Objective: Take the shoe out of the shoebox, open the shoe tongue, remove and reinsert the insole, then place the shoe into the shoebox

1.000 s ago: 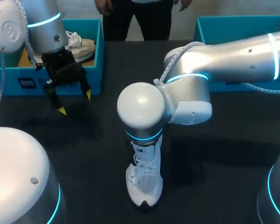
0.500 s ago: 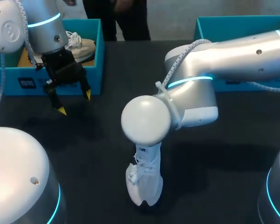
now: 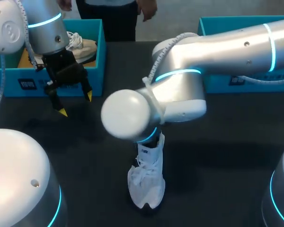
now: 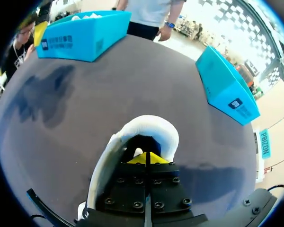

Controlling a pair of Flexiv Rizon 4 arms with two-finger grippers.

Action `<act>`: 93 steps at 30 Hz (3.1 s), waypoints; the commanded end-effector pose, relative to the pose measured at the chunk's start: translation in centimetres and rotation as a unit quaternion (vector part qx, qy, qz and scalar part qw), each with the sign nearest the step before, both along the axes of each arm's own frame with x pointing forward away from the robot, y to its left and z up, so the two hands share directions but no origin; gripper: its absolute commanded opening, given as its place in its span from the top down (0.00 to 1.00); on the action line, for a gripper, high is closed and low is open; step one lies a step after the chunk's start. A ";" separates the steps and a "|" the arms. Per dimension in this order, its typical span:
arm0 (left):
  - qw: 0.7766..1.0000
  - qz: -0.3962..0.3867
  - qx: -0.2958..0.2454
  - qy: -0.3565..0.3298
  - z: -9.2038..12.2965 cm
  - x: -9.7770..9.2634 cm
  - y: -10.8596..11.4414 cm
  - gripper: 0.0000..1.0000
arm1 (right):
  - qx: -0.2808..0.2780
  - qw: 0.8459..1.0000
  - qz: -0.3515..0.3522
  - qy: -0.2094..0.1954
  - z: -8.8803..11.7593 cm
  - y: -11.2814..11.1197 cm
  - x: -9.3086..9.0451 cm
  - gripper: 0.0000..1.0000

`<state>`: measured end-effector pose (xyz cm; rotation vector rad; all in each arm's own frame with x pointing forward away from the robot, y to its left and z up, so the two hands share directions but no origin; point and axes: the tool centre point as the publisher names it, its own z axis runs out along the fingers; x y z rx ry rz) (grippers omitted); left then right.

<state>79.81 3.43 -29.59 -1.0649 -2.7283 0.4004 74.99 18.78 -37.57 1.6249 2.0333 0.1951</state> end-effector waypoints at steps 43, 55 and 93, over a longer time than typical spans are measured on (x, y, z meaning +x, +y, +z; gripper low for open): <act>1.000 0.000 0.001 -0.001 0.0 -0.1 0.0 0.00 | -0.138 0.987 -0.076 0.040 -2.2 0.5 -0.3 1.00; 1.000 0.000 0.001 -0.001 0.0 -0.1 0.0 0.00 | -0.064 0.996 -0.059 0.031 -3.0 0.9 -1.8 1.00; 0.999 -0.028 0.007 0.014 -0.1 -0.1 0.7 0.00 | -0.126 0.987 -0.100 0.002 -1.1 0.4 -0.7 1.00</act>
